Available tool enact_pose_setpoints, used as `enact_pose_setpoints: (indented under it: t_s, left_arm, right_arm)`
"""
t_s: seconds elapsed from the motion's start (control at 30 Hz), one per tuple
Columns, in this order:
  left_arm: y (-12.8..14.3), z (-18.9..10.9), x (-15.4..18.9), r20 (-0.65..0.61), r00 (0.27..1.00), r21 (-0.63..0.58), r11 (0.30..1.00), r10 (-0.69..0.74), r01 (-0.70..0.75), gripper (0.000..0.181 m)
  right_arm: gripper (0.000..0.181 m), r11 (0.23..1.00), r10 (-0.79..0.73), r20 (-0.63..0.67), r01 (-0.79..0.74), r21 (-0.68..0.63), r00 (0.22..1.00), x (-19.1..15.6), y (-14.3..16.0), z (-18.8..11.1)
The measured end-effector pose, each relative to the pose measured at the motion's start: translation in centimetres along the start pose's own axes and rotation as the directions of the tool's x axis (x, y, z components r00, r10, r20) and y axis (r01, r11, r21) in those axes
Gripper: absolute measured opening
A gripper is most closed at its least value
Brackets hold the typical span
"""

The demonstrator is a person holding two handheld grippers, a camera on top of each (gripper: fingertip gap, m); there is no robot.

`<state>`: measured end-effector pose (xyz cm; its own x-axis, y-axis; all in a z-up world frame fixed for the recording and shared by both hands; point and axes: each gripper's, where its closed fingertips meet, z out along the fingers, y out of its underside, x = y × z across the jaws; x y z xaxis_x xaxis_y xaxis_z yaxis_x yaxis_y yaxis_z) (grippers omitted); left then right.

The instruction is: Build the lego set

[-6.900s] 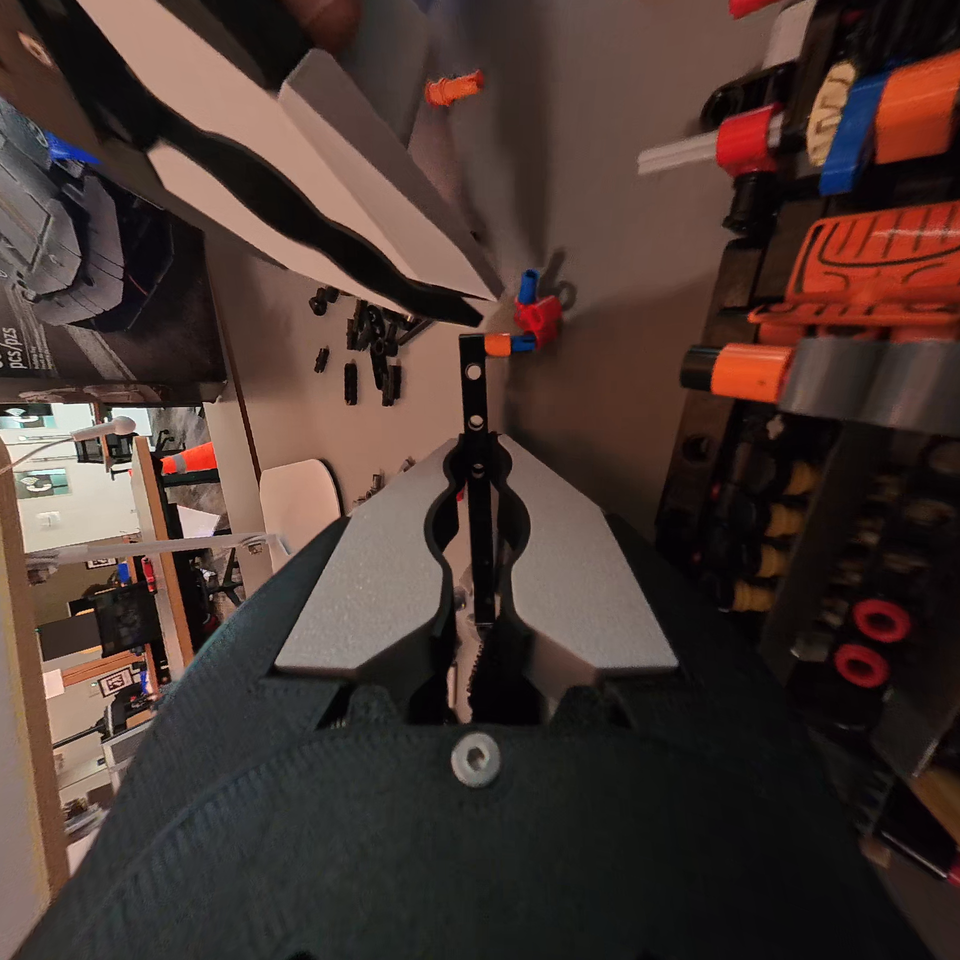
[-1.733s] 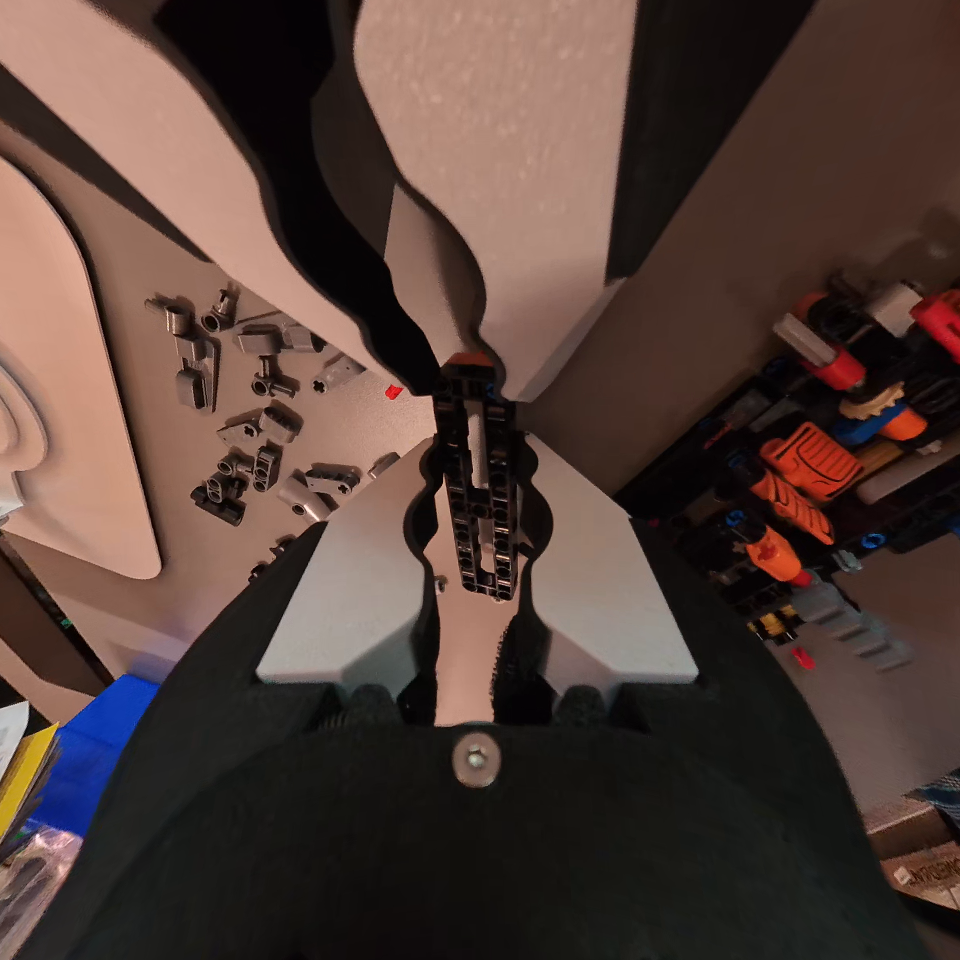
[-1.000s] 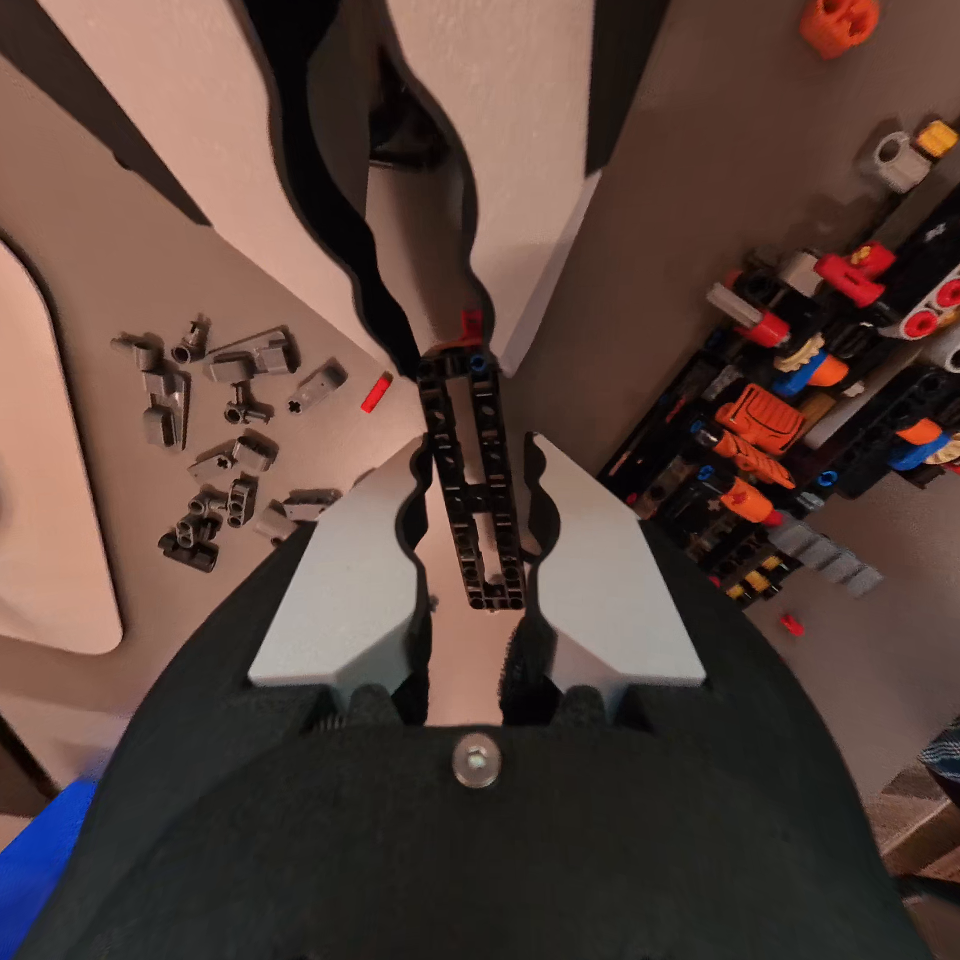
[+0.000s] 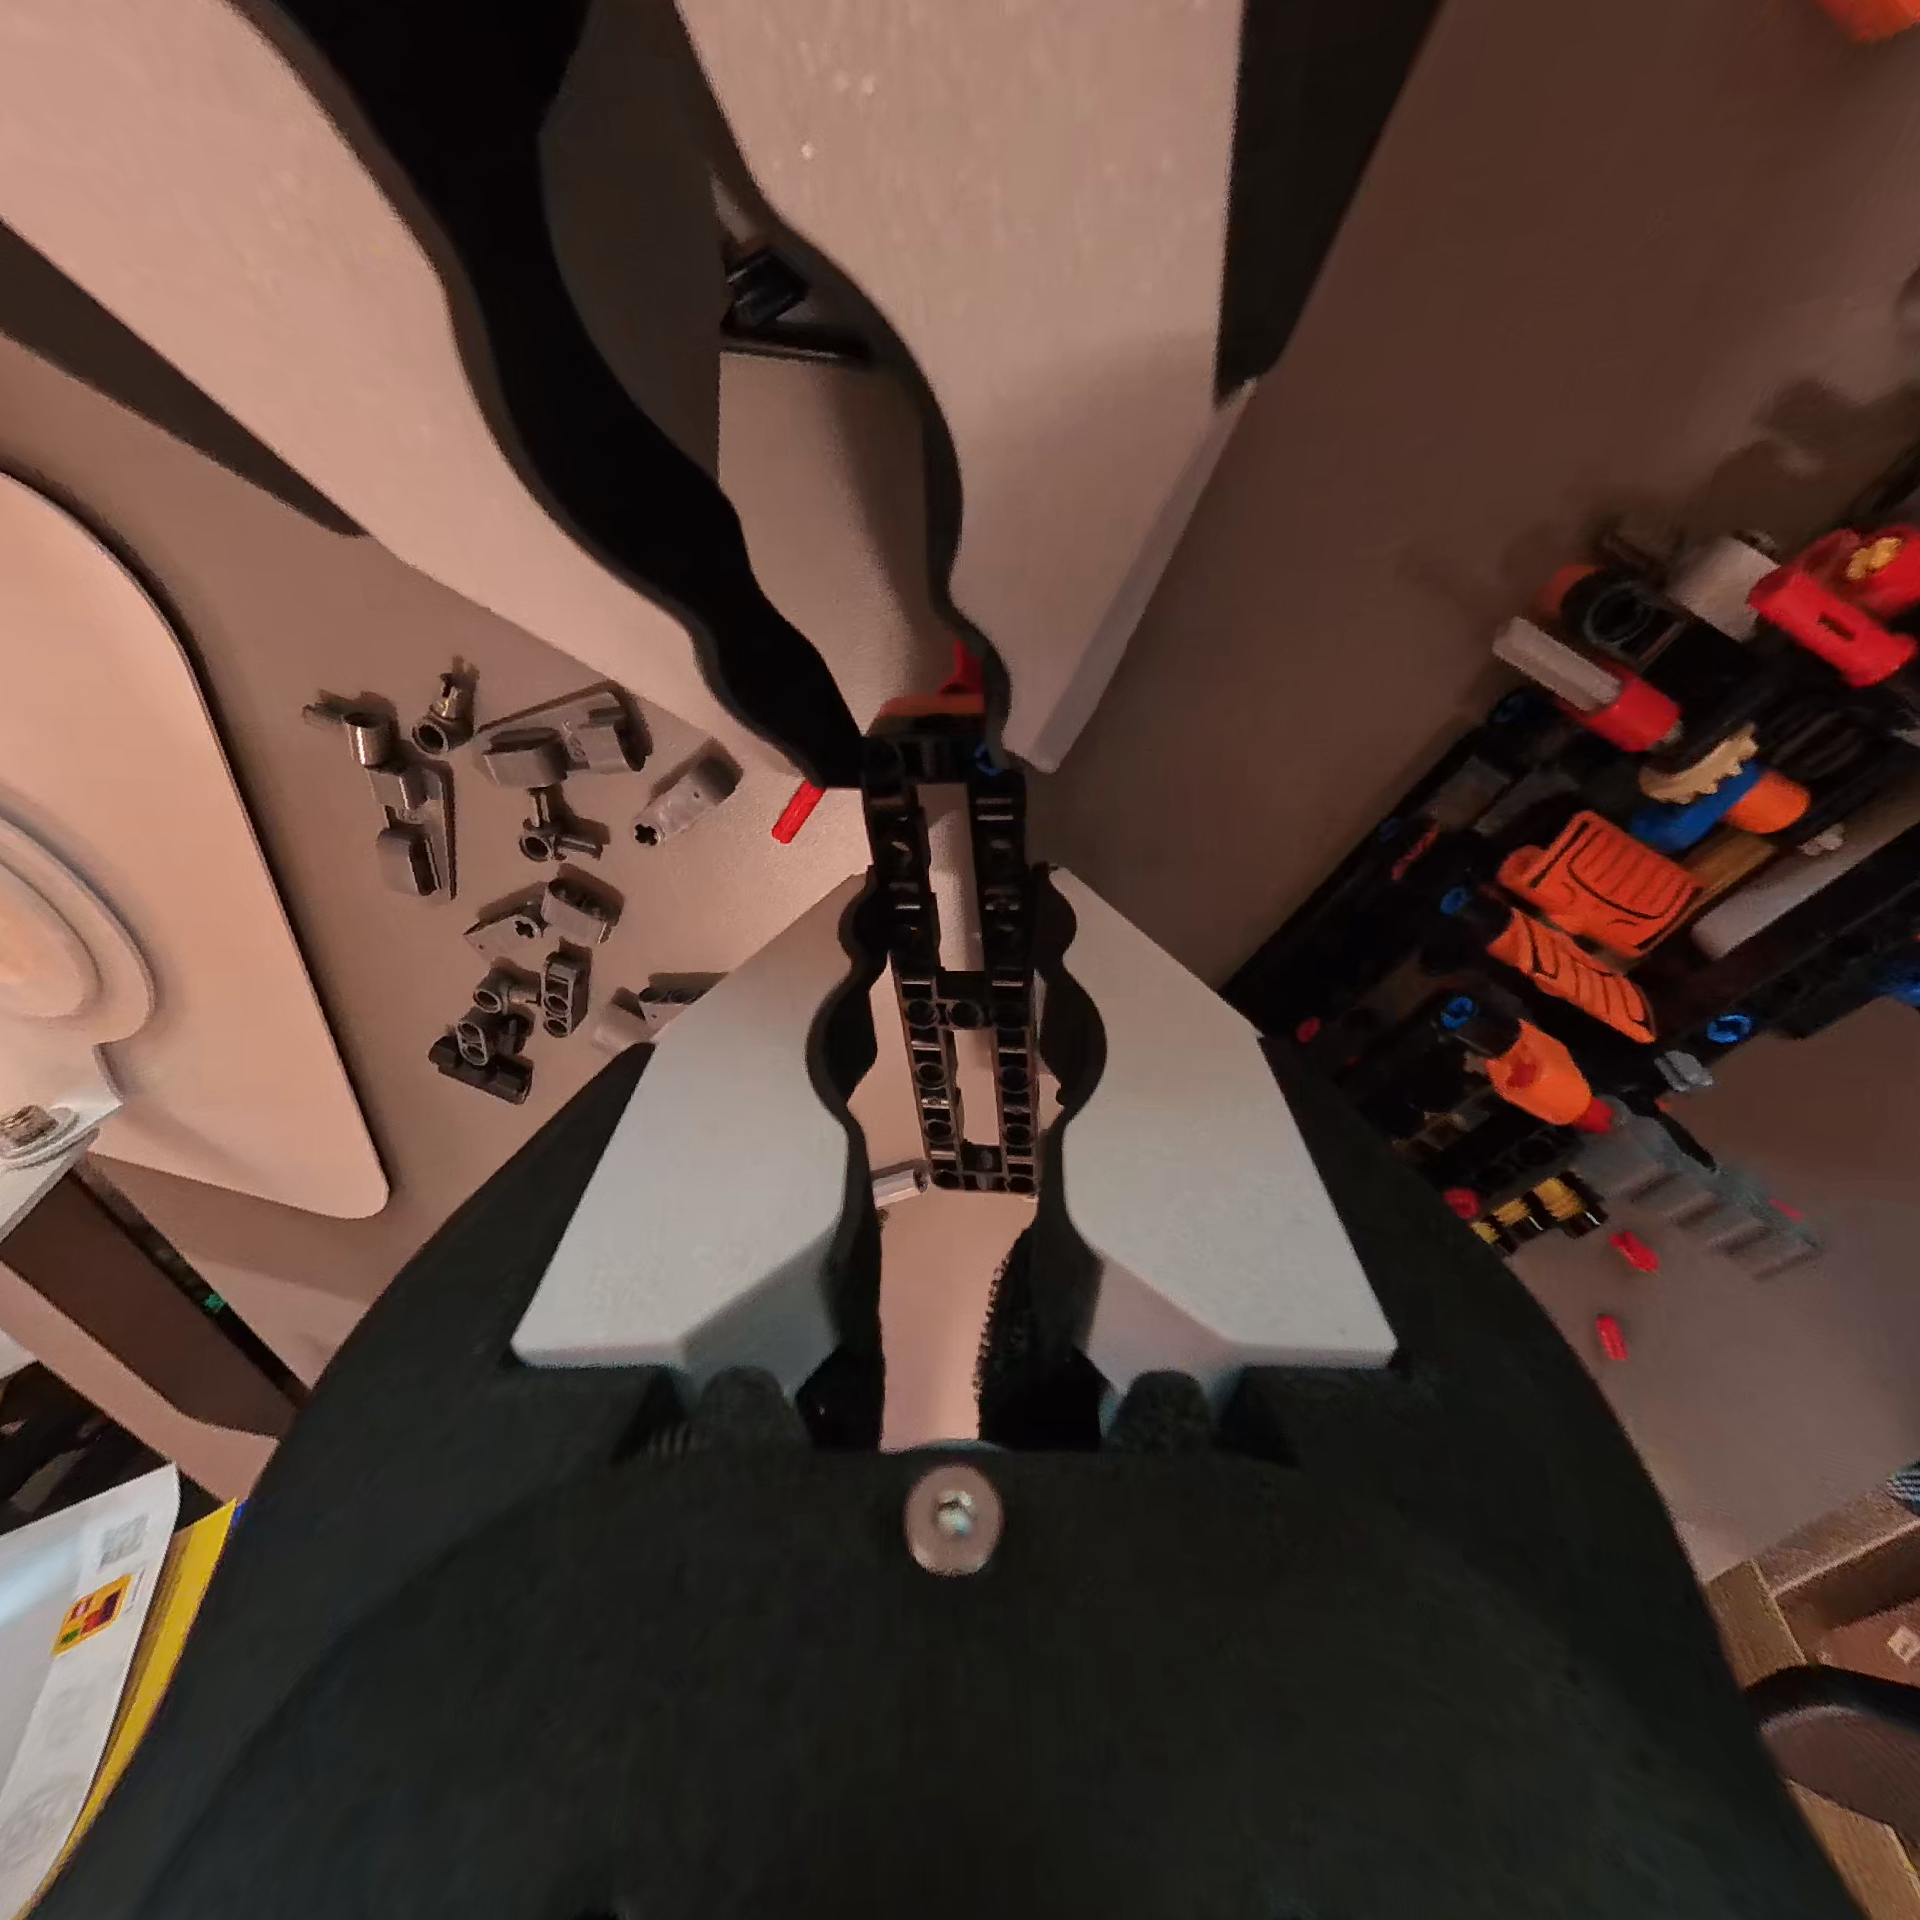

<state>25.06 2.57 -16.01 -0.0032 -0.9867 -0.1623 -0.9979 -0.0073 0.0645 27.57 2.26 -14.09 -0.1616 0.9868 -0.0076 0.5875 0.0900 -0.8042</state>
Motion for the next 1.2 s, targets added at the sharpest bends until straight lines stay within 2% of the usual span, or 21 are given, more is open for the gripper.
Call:
enact_pose_setpoints:
  t_s: [0.3, 0.4, 0.63, 0.7, 0.9, 1.07, 1.2]
  left_arm:
    - [0.0, 0.1, -0.1, 0.052, 0.998, -0.062, 0.998, 0.032, -0.028, 0.027]
    - [-0.3, 0.0, 0.1, 0.012, 1.0, -0.015, 1.0, 0.014, -0.014, 0.027]
    - [-1.5, -0.2, 1.0, -0.143, 0.99, 0.204, 0.978, -0.015, 0.044, 0.033]
    - [-1.7, -0.1, 0.8, -0.141, 0.99, 0.233, 0.972, -0.008, 0.041, 0.028]
    - [-1.6, 0.0, 0.8, -0.153, 0.988, 0.228, 0.972, -0.014, 0.05, 0.027]
    - [-1.5, 0.0, 0.9, -0.148, 0.989, 0.216, 0.975, -0.015, 0.047, 0.027]
    - [-1.4, 0.0, 0.8, -0.129, 0.992, 0.196, 0.98, -0.012, 0.037, 0.027]
  right_arm:
    - [0.022, 1.0, -0.029, -0.021, 0.029, 0.004, 0.999, -0.2, 0.1, -0.1]
    - [0.022, 1.0, -0.013, -0.009, 0.014, 0.013, 1.0, -0.3, 0.2, -0.2]
    - [0.022, 1.0, -0.003, 0.013, 0.003, 0.016, 1.0, -0.4, 0.1, -0.2]
    - [0.022, 1.0, 0.01, 0.018, -0.01, 0.017, 1.0, -0.4, 0.1, -0.1]
    - [0.021, 0.999, 0.038, 0.002, -0.038, -0.022, 0.999, -0.3, 0.3, -0.8]
    - [0.018, 0.996, 0.046, -0.009, -0.046, -0.08, 0.999, -0.2, 1.7, -1.1]
    - [0.01, 0.997, 0.037, -0.003, -0.037, -0.067, 0.999, -0.5, 1.2, -0.8]
